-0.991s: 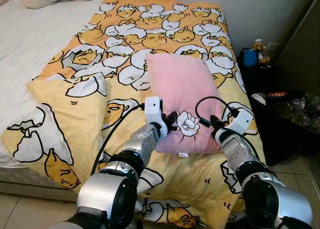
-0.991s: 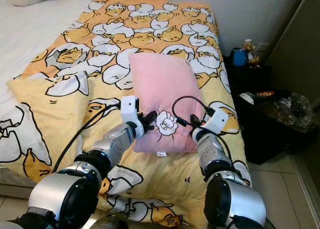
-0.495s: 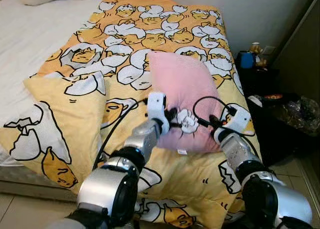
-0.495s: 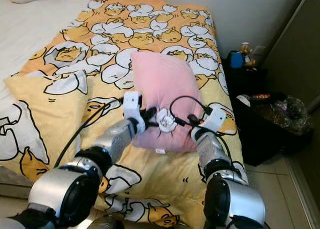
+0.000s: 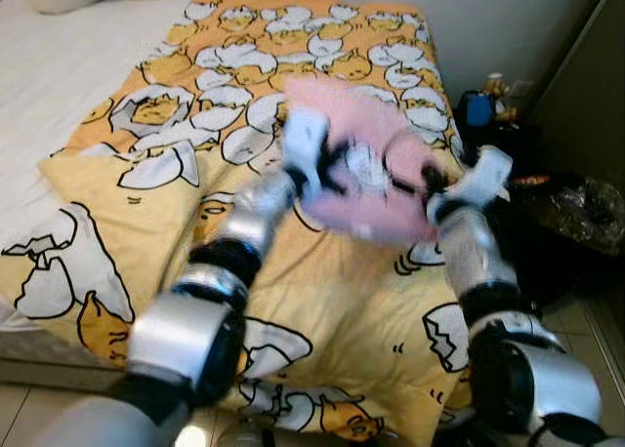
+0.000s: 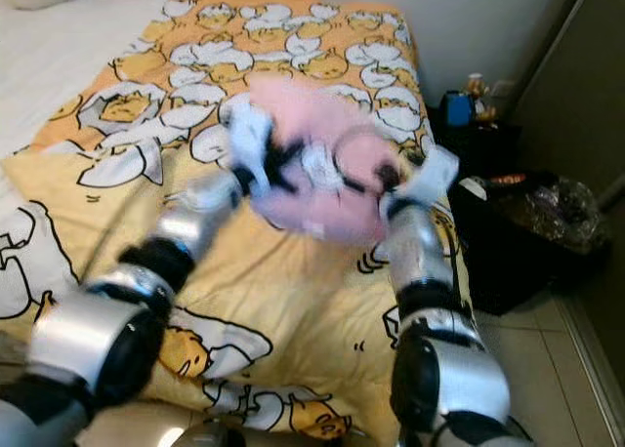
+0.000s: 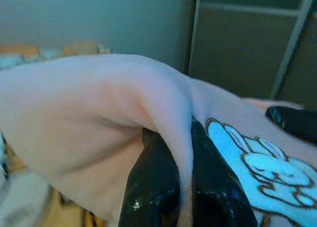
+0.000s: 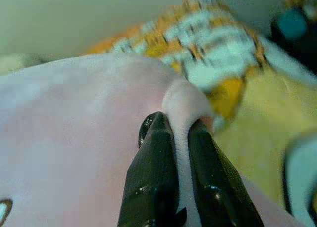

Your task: Clean up the room

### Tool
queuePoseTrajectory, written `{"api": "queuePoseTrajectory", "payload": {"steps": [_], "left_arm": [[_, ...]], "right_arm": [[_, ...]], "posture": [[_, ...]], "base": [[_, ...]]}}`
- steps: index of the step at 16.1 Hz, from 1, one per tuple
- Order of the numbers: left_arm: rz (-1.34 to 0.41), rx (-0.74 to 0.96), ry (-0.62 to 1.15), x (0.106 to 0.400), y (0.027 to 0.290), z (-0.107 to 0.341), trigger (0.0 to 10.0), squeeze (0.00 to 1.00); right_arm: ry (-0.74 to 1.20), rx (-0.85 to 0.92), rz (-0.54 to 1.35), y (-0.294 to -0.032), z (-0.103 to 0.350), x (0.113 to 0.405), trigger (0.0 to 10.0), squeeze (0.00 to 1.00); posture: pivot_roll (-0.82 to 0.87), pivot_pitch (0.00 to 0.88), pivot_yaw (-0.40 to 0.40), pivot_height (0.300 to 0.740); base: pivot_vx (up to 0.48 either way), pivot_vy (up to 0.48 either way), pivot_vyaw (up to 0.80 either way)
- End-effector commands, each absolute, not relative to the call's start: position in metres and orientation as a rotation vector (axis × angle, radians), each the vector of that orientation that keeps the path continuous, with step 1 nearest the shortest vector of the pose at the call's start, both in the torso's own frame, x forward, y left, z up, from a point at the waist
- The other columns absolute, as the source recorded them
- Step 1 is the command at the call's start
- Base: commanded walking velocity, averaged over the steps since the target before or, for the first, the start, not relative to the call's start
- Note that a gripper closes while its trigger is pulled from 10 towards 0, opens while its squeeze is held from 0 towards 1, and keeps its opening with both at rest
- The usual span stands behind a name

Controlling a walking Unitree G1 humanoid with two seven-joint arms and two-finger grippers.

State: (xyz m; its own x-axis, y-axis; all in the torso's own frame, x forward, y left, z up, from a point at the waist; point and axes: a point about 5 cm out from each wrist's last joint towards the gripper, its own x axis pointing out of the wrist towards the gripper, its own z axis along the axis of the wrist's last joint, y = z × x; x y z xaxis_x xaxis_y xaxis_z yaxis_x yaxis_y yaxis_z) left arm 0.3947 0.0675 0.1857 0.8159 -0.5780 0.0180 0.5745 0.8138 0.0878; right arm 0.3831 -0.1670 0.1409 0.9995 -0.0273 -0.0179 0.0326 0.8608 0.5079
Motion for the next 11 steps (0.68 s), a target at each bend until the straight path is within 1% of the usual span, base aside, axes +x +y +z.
{"api": "queuePoseTrajectory", "payload": {"steps": [1,3,4,6,11], "left_arm": [[-0.576,0.099,-0.152,0.401,0.082,0.214,0.0,0.00],[-0.563,0.137,-0.201,0.402,0.096,0.225,0.0,0.00],[-0.573,0.139,-0.221,0.401,0.097,0.228,0.0,0.00],[-0.563,0.123,-0.229,0.400,0.099,0.228,0.0,0.00],[-0.552,0.109,-0.274,0.394,0.097,0.224,0.0,0.00]], "right_arm": [[-0.081,0.531,-0.085,-0.183,0.164,0.387,0.0,0.00],[-0.169,0.522,-0.085,-0.180,0.192,0.390,0.0,0.00],[-0.192,0.492,-0.085,-0.179,0.198,0.390,0.0,0.00],[-0.195,0.383,-0.053,-0.172,0.195,0.386,0.0,0.00],[-0.155,0.270,-0.055,-0.169,0.171,0.372,0.0,0.00]], "posture": [[0.05,0.000,-0.004,0.728],[0.06,0.000,-0.016,0.728],[0.07,0.000,-0.020,0.728],[0.07,0.000,-0.025,0.728],[0.06,0.000,-0.016,0.728]], "base": [[0.000,0.000,0.00],[0.000,0.000,0.00],[0.000,0.000,0.00],[0.000,0.000,0.00],[0.000,0.480,0.00]]}}
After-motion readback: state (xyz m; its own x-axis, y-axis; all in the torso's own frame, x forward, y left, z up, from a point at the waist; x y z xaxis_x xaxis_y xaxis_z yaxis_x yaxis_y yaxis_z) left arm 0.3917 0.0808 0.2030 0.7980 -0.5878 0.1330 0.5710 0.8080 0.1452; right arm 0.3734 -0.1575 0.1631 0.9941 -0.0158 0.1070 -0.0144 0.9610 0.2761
